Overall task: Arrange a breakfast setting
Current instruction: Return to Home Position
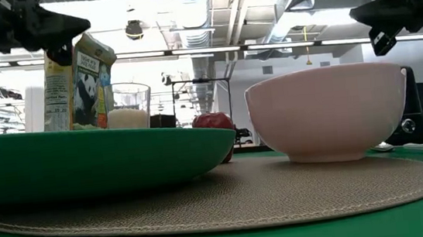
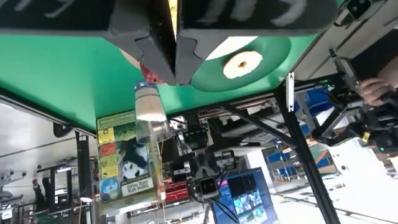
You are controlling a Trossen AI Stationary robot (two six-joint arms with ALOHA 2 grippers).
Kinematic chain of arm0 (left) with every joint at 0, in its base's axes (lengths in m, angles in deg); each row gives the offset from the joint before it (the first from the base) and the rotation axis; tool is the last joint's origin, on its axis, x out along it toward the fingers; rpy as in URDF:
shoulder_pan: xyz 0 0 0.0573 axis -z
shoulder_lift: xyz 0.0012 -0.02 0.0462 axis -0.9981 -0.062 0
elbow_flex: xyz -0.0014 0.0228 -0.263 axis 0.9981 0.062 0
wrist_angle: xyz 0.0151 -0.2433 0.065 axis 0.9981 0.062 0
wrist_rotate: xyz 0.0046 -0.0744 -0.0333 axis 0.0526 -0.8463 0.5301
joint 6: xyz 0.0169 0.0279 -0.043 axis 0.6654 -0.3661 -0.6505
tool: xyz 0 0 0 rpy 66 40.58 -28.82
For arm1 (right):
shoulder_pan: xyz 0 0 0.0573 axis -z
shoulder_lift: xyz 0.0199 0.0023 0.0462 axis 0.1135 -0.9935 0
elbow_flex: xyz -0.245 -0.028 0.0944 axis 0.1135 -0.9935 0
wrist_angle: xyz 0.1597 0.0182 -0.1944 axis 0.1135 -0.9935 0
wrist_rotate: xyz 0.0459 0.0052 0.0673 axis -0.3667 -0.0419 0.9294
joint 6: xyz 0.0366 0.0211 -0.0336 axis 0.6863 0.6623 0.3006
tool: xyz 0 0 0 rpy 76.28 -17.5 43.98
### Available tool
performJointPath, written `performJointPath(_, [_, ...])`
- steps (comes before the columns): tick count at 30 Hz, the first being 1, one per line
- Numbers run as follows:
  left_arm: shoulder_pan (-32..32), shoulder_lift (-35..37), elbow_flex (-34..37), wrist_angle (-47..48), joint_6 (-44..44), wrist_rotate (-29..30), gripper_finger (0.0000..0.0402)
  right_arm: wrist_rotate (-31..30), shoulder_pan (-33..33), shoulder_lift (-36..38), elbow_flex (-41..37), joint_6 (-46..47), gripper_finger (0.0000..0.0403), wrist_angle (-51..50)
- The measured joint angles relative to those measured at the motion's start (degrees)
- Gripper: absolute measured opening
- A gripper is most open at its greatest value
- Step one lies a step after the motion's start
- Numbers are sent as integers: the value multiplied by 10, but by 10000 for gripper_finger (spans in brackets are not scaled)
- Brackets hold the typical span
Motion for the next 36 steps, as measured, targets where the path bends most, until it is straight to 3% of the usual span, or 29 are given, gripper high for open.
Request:
performJointPath(18, [-11, 6, 99, -102, -30, -18, 1, 1, 0, 30, -74, 15, 22, 53])
performJointPath(25, [-19, 35, 99, -69, -24, -22, 1, 13, -15, 30, -74, 10, 22, 51])
performJointPath(36, [-19, 153, 99, 32, -22, -6, 1, -16, -34, 30, -74, 4, 22, 40])
